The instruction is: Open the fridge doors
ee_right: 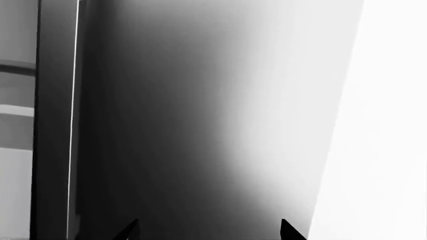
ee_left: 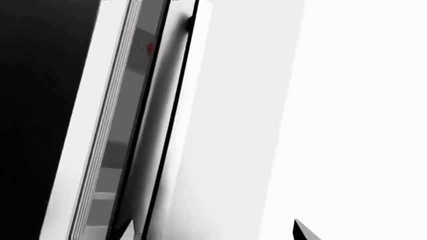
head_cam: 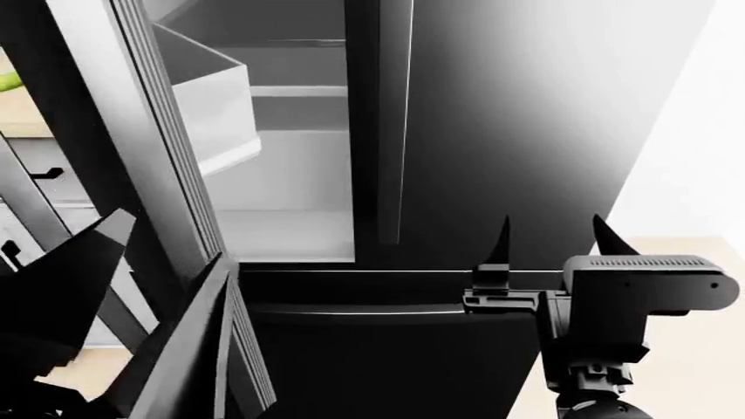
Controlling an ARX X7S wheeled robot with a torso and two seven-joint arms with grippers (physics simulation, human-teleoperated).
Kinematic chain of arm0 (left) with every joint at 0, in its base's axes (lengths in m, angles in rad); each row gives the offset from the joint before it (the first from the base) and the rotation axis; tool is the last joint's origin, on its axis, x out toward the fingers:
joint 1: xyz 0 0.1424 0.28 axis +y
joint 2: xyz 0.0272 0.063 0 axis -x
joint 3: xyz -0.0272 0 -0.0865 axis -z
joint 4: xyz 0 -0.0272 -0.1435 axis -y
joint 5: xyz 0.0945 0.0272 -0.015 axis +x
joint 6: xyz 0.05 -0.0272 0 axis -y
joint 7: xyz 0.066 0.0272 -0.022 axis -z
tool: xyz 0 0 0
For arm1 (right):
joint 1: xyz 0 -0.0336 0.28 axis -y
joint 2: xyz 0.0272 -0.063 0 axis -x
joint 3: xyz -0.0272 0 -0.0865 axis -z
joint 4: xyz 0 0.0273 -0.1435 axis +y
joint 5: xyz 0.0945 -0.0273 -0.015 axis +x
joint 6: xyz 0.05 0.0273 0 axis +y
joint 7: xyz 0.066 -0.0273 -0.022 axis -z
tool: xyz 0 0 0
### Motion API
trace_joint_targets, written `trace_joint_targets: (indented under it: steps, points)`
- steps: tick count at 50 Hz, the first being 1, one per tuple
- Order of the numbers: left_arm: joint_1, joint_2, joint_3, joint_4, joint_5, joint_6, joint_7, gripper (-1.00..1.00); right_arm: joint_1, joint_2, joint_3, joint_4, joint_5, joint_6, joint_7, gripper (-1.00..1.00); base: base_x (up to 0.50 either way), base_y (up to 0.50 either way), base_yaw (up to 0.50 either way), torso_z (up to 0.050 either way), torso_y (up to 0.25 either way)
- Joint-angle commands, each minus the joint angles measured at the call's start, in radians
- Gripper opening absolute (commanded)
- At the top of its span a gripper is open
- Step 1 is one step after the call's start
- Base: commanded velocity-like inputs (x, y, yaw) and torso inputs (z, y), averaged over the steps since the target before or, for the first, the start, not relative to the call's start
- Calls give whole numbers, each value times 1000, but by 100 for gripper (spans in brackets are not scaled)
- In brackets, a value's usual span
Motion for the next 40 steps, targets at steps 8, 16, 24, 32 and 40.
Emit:
trace_joint_targets:
  steps: [8,16,24,32,40]
  points:
    - [4,182,198,11,139,-159,0,100,-10,-12,29,16,-13,-10,-26,100,0,0,0,0,0]
    - [-32,217,274,11,189,-152,0,100,-16,-9,31,31,-10,-24,-24,100,0,0,0,0,0]
    - [-73,217,387,11,310,-82,1,100,-21,-5,34,39,-7,-25,-21,100,0,0,0,0,0]
    - [59,217,240,11,328,-183,113,100,-26,-6,30,75,-5,-51,-20,100,0,0,0,0,0]
    - [160,217,83,11,240,-242,171,100,-27,-8,26,102,-2,-67,-19,100,0,0,0,0,0]
